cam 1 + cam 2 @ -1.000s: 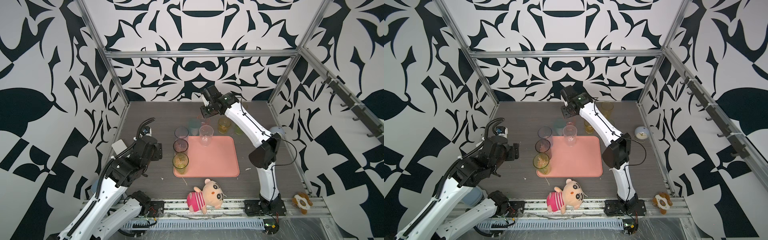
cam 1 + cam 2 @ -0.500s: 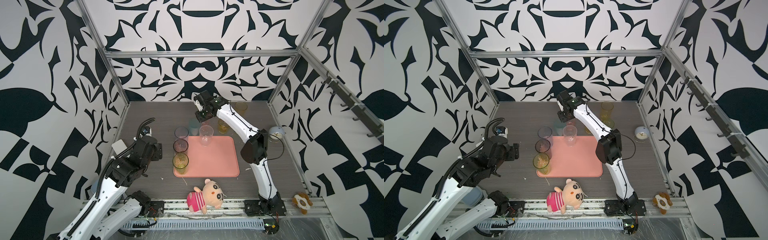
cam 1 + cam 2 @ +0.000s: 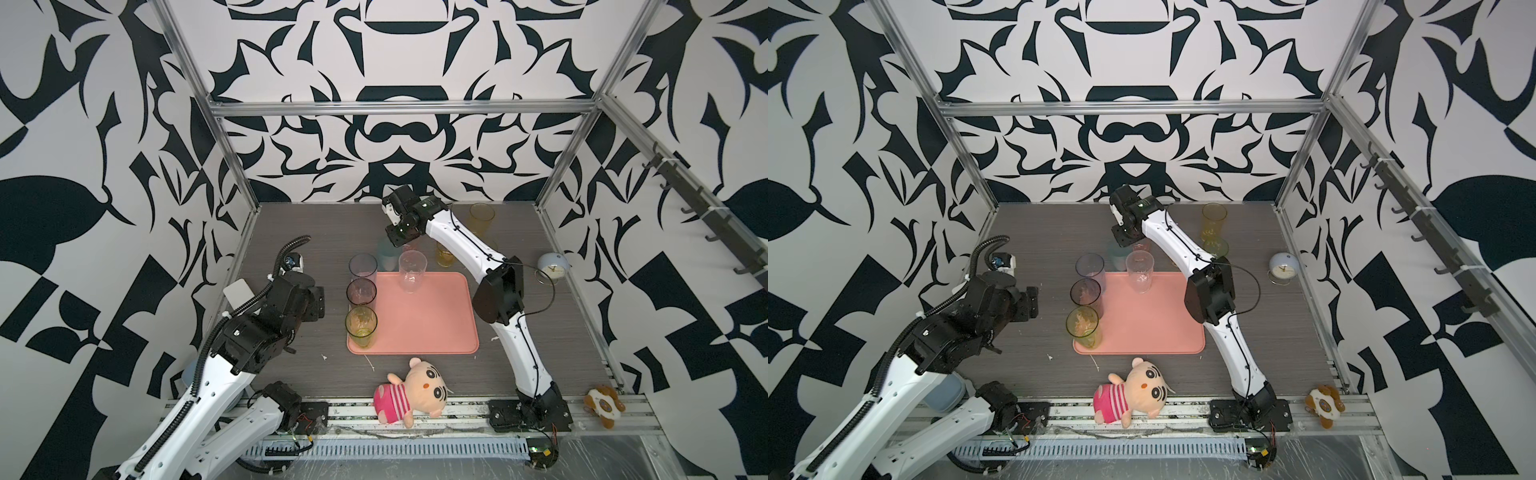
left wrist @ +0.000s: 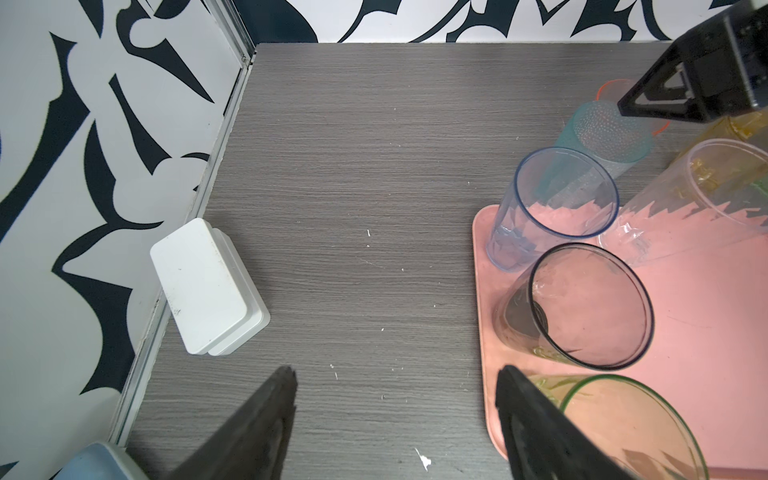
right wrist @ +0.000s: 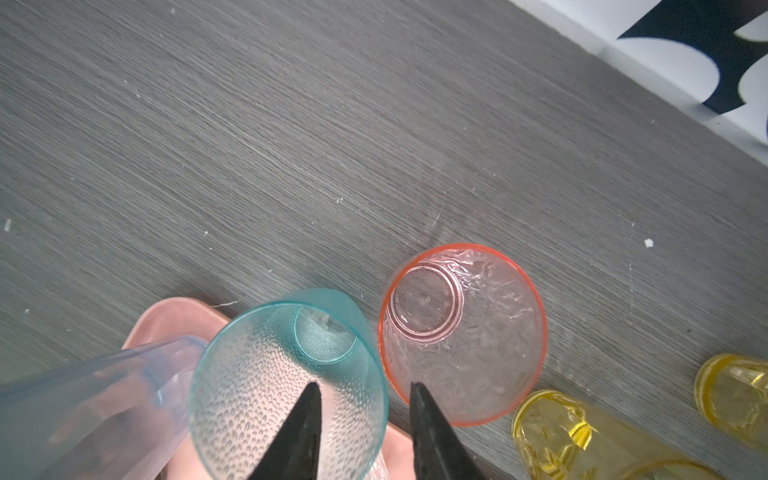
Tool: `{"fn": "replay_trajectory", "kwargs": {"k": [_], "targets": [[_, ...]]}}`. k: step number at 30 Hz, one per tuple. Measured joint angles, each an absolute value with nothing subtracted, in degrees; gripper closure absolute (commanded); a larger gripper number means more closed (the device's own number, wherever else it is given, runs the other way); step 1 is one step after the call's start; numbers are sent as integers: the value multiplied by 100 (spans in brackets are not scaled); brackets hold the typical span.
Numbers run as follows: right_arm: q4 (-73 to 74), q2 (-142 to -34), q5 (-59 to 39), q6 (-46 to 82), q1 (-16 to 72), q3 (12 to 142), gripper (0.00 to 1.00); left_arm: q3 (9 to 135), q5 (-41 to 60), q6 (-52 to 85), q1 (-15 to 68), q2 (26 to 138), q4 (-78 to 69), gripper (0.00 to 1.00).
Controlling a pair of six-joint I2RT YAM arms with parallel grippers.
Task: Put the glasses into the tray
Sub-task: 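Move the right gripper over the teal dotted glass beyond the tray, then lower the right gripper around the teal dotted glass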
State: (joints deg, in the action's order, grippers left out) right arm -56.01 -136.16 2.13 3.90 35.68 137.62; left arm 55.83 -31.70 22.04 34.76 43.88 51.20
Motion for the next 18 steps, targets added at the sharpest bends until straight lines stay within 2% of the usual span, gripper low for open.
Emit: {"fn": "replay_trajectory", "kwargs": {"k": [11,18], "targets": [[-5603,-13758,222,384,3568,13773,61,5583,-3170,2204,3476,4388,5120,21],[-5599,-13775,222,364,3568,13791,68,5583,-3173,2206,3476,4388,5120,21]]}}
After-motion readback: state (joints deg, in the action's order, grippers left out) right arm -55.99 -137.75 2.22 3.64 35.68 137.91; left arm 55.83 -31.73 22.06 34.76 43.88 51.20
